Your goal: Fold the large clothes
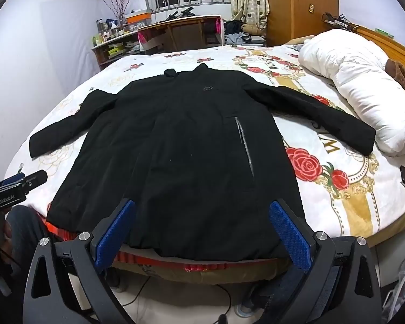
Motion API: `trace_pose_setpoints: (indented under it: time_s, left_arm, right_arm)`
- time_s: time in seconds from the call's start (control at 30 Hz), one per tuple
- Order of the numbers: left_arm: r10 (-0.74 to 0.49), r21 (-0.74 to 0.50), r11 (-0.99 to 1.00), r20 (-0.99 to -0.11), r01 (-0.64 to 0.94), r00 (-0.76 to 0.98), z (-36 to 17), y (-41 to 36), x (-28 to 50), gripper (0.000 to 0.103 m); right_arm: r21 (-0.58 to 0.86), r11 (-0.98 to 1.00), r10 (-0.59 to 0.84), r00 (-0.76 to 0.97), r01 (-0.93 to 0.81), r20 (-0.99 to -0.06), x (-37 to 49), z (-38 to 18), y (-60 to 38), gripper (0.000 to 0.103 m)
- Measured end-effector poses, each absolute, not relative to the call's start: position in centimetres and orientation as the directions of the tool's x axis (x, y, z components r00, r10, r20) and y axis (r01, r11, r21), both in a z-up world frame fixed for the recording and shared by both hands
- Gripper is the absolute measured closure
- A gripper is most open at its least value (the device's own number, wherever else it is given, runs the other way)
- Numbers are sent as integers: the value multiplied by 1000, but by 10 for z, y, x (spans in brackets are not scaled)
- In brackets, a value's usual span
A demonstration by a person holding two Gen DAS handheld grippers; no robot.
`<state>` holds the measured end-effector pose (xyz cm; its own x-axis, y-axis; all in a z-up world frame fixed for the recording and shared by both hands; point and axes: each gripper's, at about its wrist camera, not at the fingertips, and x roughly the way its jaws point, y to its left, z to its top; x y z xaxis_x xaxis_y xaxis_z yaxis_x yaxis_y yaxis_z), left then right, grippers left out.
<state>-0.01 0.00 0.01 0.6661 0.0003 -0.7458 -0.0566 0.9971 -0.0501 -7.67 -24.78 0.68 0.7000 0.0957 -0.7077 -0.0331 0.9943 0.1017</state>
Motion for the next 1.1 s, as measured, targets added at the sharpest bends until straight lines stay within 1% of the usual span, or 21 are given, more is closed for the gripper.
trace_pose_setpoints:
  time_s: [1.1]
  left_arm:
    - [-7,-46,998,-755,-42,656,-3,-7,1,1]
  right_arm:
    - [93,995,91,691,-35,-717,-65,8,-248,4]
